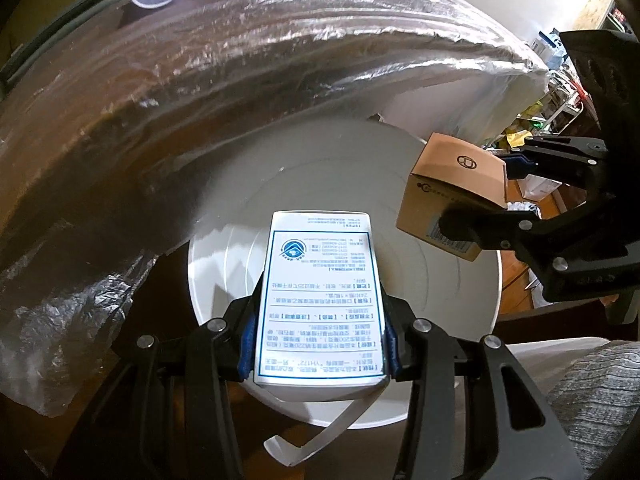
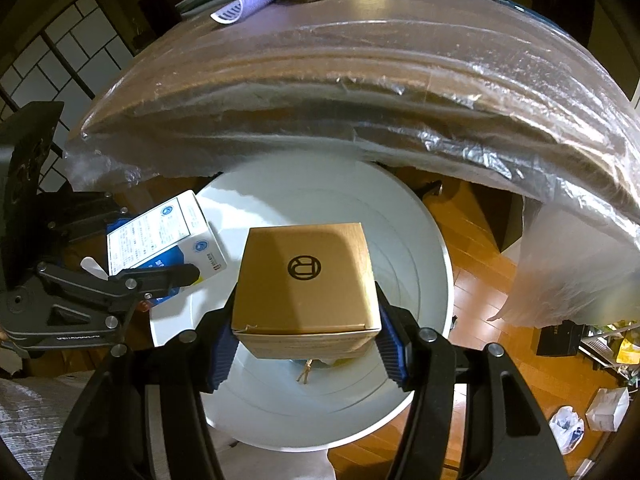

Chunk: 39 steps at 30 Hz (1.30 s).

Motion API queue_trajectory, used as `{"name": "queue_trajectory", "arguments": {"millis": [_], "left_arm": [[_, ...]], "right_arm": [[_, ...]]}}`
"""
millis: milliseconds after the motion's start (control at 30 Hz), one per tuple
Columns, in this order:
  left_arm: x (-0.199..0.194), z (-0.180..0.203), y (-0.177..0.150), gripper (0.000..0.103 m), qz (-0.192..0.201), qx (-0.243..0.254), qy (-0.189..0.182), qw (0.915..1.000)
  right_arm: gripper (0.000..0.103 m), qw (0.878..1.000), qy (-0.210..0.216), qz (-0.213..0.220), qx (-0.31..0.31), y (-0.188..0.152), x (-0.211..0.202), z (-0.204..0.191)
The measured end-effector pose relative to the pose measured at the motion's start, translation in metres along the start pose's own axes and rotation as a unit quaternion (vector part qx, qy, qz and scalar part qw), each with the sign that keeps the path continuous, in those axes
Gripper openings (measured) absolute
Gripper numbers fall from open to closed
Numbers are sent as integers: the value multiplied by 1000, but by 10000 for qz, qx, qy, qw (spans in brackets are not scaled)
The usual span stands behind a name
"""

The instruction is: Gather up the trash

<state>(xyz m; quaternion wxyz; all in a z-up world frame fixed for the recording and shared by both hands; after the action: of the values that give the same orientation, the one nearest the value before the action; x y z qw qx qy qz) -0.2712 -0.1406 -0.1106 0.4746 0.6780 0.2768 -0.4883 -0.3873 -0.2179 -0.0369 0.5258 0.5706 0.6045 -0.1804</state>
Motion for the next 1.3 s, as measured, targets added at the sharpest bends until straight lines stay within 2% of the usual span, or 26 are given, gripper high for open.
{"name": "queue_trajectory", "arguments": {"millis": [333, 1300], "left_arm": [[15, 1, 0, 48, -132, 24, 32, 9999], [25, 2, -2, 48, -377, 155, 65, 9991]], "right_arm": [[58, 9999, -15, -113, 12, 1, 12, 1], [58, 9985, -142, -515, 129, -3, 39, 9]]}}
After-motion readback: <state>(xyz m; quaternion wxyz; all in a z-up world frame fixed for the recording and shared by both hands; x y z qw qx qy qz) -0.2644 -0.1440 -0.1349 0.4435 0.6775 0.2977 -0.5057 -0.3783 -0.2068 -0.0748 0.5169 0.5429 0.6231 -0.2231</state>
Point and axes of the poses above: each gripper's, at about its wrist camera, not at the fingertips, and x roughly the way its jaws point, z to its right, y to its top, the point moved 3 cm from there along x, roughly the way its jaws point, and after that the axes turned 11 degrees about y, right-handed, at the moved point
